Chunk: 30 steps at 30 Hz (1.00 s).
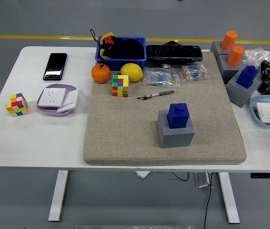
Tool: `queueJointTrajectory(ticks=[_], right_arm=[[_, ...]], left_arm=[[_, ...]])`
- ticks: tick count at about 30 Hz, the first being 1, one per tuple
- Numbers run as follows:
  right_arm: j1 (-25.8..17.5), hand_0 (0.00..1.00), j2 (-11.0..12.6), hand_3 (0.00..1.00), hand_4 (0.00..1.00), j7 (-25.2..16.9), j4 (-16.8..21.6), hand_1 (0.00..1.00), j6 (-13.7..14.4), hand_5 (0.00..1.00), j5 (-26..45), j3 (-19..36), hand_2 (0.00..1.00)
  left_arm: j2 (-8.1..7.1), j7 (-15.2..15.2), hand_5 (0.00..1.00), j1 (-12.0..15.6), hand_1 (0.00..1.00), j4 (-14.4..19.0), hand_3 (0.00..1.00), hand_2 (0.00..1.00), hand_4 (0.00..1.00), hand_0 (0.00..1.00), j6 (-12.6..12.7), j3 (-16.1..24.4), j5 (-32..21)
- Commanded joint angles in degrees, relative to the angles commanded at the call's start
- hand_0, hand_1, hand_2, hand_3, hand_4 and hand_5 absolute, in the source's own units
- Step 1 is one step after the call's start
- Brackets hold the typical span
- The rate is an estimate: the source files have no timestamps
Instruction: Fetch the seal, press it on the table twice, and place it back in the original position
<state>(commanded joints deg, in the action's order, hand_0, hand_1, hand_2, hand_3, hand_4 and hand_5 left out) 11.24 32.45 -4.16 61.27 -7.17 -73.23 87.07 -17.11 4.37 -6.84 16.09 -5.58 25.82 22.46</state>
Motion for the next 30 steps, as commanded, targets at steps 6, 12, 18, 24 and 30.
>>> queueJointTrajectory(ticks=[6,12,18,24,30], right_arm=[[-0.2,0.938,-0.1,0.796,0.998,0.2,0.0,0.859,-0.1,0.726,-0.1,1.2,0.829],[-0.3,0.936,-0.1,0.795,0.998,0.4,0.3,0.858,-0.1,0.709,0.0,1.7,0.827],[-0.5,0.934,-0.7,0.794,0.998,0.5,0.1,0.859,-0.1,0.699,-0.1,2.5,0.826],[-0.9,0.932,-1.1,0.794,0.998,0.6,0.4,0.853,0.0,0.689,-0.3,3.9,0.824],[-1.2,0.929,-1.2,0.793,0.998,0.8,0.9,0.850,0.0,0.687,-0.3,4.9,0.822]], left_arm=[[0.05,-0.1,0.491,0.0,0.746,0.0,0.772,0.737,0.800,0.794,-0.1,0.2,0.1],[0.21,-0.1,0.488,-0.2,0.746,-0.2,0.772,0.737,0.789,0.794,-0.1,0.1,0.0],[0.50,0.0,0.489,-0.3,0.746,-0.3,0.772,0.737,0.788,0.794,-0.2,0.0,0.0],[0.83,-0.1,0.488,-0.6,0.746,-0.2,0.771,0.737,0.785,0.794,-0.2,0.3,0.2],[0.97,0.0,0.487,-0.8,0.746,-0.4,0.772,0.737,0.784,0.794,-0.1,0.1,0.0]])
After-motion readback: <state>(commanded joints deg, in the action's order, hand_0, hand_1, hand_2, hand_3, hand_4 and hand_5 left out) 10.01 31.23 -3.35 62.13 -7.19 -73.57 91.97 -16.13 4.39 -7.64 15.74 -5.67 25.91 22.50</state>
